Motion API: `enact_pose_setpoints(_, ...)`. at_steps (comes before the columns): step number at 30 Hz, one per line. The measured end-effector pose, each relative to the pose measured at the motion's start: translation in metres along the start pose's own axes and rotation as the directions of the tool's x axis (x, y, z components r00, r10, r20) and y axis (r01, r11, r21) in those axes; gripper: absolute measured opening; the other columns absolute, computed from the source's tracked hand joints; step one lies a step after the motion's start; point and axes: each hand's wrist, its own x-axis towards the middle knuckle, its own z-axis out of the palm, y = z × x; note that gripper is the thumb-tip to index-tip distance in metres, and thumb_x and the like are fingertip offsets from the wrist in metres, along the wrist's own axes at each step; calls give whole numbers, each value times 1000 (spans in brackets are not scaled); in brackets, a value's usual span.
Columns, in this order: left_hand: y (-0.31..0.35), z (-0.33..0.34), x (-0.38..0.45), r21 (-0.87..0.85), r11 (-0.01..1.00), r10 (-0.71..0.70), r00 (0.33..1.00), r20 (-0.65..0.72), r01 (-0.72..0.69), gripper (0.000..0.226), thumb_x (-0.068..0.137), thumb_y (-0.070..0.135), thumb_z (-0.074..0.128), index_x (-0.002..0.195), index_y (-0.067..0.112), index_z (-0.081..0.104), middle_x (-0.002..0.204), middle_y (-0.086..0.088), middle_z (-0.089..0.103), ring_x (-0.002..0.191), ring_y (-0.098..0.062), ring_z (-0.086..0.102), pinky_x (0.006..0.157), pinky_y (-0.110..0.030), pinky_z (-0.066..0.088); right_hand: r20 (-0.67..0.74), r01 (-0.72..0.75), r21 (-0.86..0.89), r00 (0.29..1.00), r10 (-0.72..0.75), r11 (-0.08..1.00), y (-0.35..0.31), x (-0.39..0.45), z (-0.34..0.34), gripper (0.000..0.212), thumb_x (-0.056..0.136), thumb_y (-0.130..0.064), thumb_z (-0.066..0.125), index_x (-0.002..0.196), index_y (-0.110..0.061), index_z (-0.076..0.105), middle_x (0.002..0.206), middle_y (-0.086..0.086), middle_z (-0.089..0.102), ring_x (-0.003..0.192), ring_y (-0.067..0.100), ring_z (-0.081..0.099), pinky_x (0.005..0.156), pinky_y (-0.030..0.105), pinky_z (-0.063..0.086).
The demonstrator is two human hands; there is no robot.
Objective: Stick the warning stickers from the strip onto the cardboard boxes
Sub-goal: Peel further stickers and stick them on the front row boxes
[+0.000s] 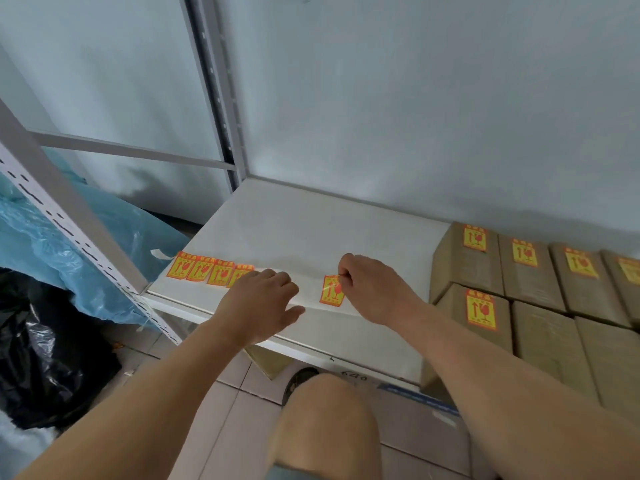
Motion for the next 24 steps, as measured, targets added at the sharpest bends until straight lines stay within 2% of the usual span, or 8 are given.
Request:
enact_pose_setpoints(3,39,-18,11,-56,997,45,995,-85,-50,48,84,57,38,89,20,69,84,5,65,76,-20,62,61,-32,48,-14,-39,-13,999,39,999,26,-39,-29,13,99,-21,38,94,-18,50,94,1,58,83,21,56,72,36,46)
enact_pose_setpoints(8,112,-43,39,-100,985,127,982,-141,-142,44,86,55,42,93,20,67,89,4,66,78,-21,62,64,-34,50,-76,-125,24,989,126,992,78,-102,-70,13,100,-27,41,93,-24,52,89,-11,55,79,8,55,66,27,47)
enact_pose_setpoints(12,169,-60,61,-119,969,195,966,-171,-216,43,89,55,42,102,22,66,100,5,66,88,-18,62,72,-33,50,-104,-183,43,977,187,982,120,-140,-92,12,99,-27,45,89,-27,51,86,-14,55,78,3,55,71,25,51)
enact_pose_setpoints(15,202,-67,72,-153,951,242,955,-174,-268,37,92,50,45,107,22,64,105,5,65,94,-17,60,78,-33,47,-127,-227,67,964,234,972,145,-162,-102,11,99,-27,46,88,-27,49,85,-12,55,76,4,54,68,26,50)
enact_pose_setpoints(19,230,-74,80,-180,936,270,945,-186,-303,37,94,51,41,110,24,61,111,7,62,98,-14,57,83,-30,44,-137,-262,113,951,276,958,170,-177,-107,7,98,-26,49,92,-25,52,89,-11,58,82,4,56,72,26,52)
enact_pose_setpoints(24,246,-70,82,-214,920,293,939,-182,-328,42,94,55,38,113,25,60,114,7,61,106,-14,53,89,-31,43,-103,-285,168,947,304,944,189,-181,-109,2,98,-26,51,97,-25,53,94,-10,58,85,5,56,68,17,42)
